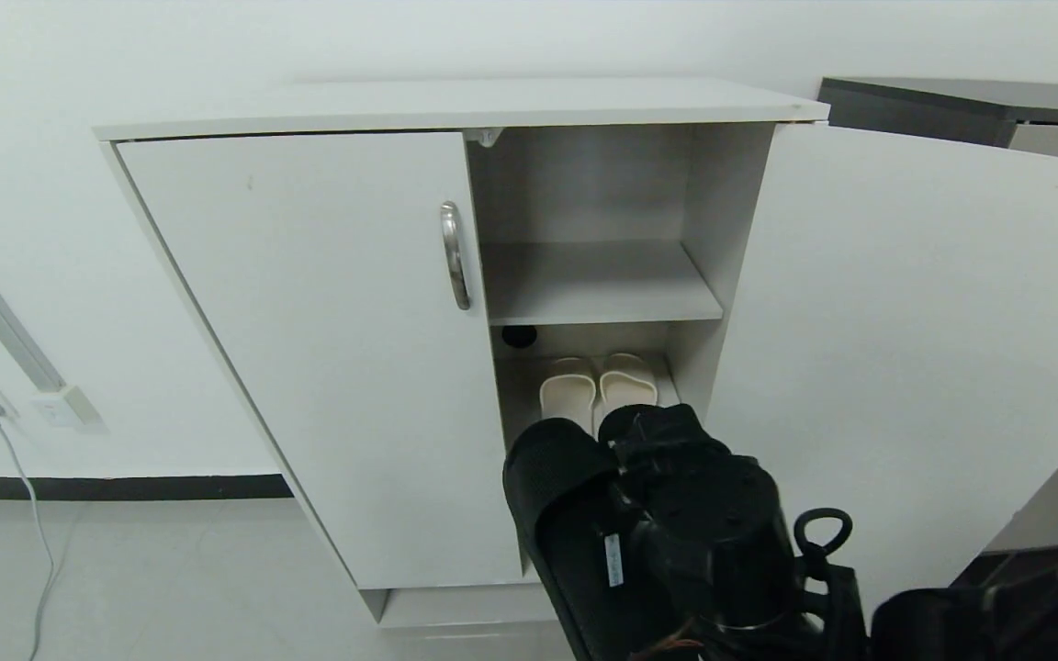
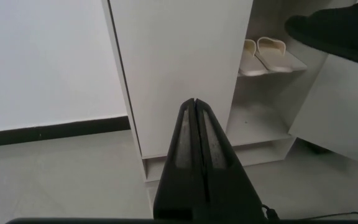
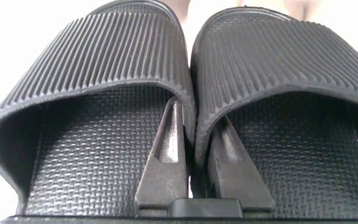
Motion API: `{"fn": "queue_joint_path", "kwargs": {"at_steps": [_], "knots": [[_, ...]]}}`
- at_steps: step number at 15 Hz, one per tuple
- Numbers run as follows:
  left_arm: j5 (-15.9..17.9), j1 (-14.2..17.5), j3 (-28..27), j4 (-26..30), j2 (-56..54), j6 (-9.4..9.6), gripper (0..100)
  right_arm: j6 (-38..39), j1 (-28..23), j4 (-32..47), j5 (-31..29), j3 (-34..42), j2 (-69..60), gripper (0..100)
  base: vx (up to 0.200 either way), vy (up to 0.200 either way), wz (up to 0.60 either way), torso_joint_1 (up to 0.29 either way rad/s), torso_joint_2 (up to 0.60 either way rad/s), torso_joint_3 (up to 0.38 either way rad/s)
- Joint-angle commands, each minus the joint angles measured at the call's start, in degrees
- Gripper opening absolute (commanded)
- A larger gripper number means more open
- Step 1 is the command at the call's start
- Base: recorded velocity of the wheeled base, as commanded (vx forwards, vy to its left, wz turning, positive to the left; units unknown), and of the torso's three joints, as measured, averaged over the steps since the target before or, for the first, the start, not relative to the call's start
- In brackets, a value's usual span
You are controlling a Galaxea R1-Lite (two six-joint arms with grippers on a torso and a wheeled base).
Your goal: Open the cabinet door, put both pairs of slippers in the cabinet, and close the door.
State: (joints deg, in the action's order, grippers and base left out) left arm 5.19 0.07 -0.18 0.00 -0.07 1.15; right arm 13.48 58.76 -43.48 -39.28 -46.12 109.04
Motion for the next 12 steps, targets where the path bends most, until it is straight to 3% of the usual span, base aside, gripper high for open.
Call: {"fn": "queue_joint_path", "kwargs": {"at_steps": [1, 2, 6, 12], "knots": [[-0.01, -0.07, 0.01, 0.00, 0.07, 0.00, 0, 5.15, 0.39, 10.17, -6.34, -9.87, 3.54, 0, 0.000, 0.000, 0.00, 0.000, 0.00, 0.000], [-0.01, 0.01, 0.01, 0.00, 0.07, 0.00, 0, 6.82, 0.39, 16.41, -10.03, -14.26, 3.28, 0, 0.000, 0.000, 0.00, 0.000, 0.00, 0.000], [-0.01, 0.01, 0.01, 0.00, 0.07, 0.00, 0, 7.70, 0.22, 29.69, -11.96, -27.27, 1.35, 0, 0.000, 0.000, 0.00, 0.000, 0.00, 0.000], [-0.01, 0.01, 0.01, 0.00, 0.07, 0.00, 0, 7.17, -2.68, 36.36, -11.52, -36.32, 1.61, 0, 0.000, 0.000, 0.00, 0.000, 0.00, 0.000]]}}
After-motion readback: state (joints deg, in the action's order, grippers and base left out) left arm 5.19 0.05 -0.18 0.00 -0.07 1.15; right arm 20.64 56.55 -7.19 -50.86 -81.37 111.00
